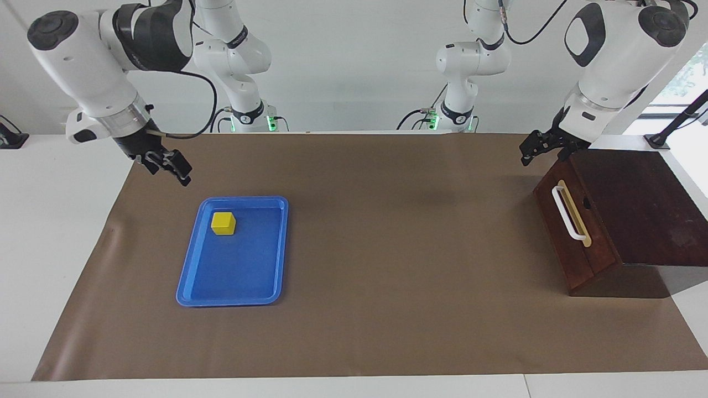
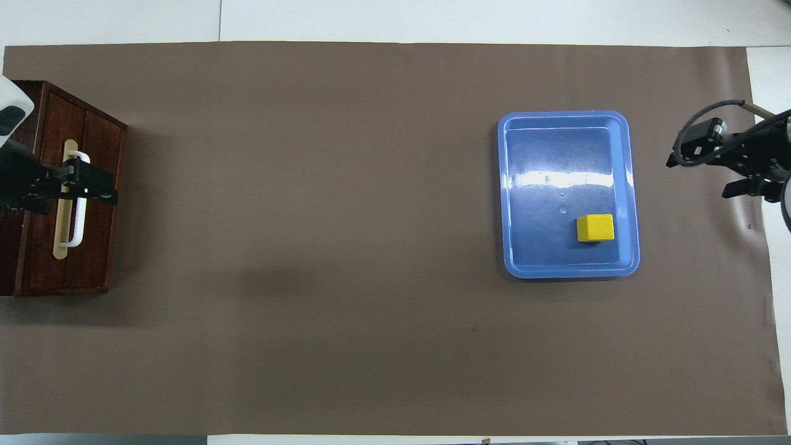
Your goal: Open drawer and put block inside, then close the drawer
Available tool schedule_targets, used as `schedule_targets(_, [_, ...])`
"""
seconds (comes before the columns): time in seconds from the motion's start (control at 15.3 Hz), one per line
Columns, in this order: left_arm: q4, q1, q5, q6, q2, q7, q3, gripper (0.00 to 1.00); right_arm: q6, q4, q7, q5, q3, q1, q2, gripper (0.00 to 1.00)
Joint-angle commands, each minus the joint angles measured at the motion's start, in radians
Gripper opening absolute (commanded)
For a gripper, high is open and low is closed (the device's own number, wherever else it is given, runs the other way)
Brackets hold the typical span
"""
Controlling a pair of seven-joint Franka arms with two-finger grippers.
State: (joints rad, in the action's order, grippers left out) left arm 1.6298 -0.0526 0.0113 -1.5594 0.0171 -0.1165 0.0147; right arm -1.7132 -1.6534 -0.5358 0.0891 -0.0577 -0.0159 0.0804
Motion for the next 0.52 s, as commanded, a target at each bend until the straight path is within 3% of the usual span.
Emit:
schedule_targets(0.0, [0.008,-0.003,0.0,-0.039,0.004,0.015,-0.002,1.0,-0.064,0.004,-0.311,0.117,0.001,-0.044,0.08,0.96])
schedule_targets(0.2, [0.039,-0.004,-0.048,-0.105,0.006,0.015,-0.002,1.0,-0.071,0.004,-0.585,0.318,0.001,-0.087,0.142,0.95])
schedule_targets(0.46, [0.094,-0.009,-0.132,-0.198,0.02,0.014,0.002,1.0,-0.066,-0.048,-0.601,0.472,0.001,-0.174,0.226,0.95])
